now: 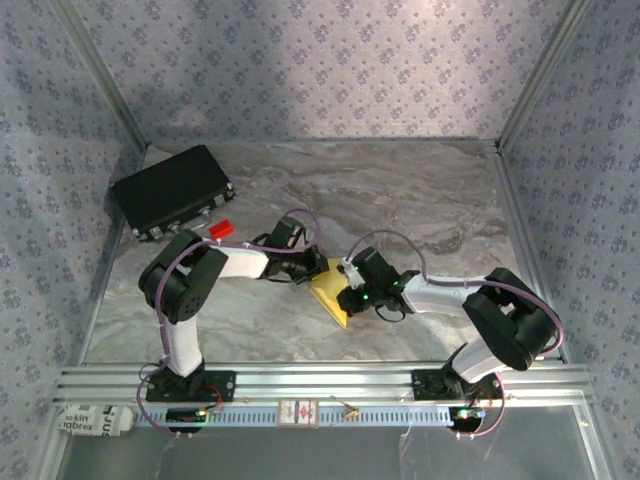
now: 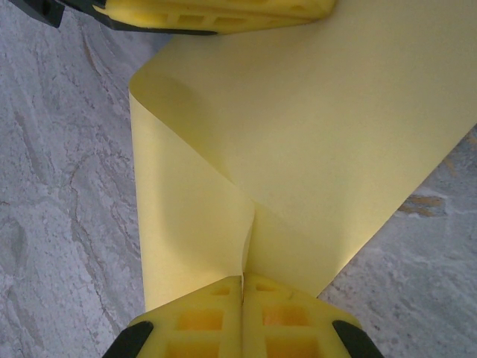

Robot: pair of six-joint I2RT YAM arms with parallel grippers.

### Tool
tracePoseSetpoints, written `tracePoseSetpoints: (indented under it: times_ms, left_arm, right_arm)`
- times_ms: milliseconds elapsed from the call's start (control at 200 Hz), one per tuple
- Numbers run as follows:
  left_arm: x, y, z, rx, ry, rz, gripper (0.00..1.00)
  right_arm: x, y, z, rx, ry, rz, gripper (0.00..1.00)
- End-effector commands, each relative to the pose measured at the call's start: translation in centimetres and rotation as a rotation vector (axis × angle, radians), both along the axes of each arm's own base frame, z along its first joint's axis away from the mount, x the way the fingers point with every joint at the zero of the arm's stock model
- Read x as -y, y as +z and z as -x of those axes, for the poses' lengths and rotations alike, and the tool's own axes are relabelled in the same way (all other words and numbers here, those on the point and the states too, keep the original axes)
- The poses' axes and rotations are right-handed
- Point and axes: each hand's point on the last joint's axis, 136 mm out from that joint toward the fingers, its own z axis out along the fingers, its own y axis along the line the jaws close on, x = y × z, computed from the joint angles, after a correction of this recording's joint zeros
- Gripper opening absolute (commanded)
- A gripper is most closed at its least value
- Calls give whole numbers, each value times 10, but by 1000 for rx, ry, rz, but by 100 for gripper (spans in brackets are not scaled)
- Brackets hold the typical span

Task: Fold a paper plane with a square sheet of paper (pick it up from the middle)
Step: Third fold the triangle at the center of the table.

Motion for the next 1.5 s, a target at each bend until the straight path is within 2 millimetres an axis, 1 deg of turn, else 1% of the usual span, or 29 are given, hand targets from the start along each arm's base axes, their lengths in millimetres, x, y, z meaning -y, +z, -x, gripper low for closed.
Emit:
tracePoseSetpoints:
  times_ms: [0,165,385,625,890,1094,1199,1369,1499]
  left_arm:
    - [-11,-17,14,-61,3,-56,11]
    - [-11,-18,15,-64,2,-59,10]
    - [-11,-18,15,-64,3,-58,11]
    - [-11,-18,15,-64,4,-56,11]
    - [-10,-16,14,-59,2,-55,10]
    - [-9,-12,12,-49,-2,-51,10]
    - [-6,-5,8,-32,-10,-47,11]
    - [-3,13,-6,14,-11,-32,14]
    - [-2,29,-16,50,-13,-22,19]
  right_arm:
    - [4,-4,0,-15,-23,17,0]
    - [2,3,-1,4,-22,-9,0]
    - [5,-1,0,-5,-28,1,0]
    - [3,0,-1,-3,-25,-11,0]
    - [11,-11,3,-31,-41,35,0]
    - [14,-15,4,-37,-46,45,0]
    - [15,-15,4,-37,-52,50,0]
    - [15,-16,3,-37,-54,49,0]
    - [13,-15,3,-36,-54,40,0]
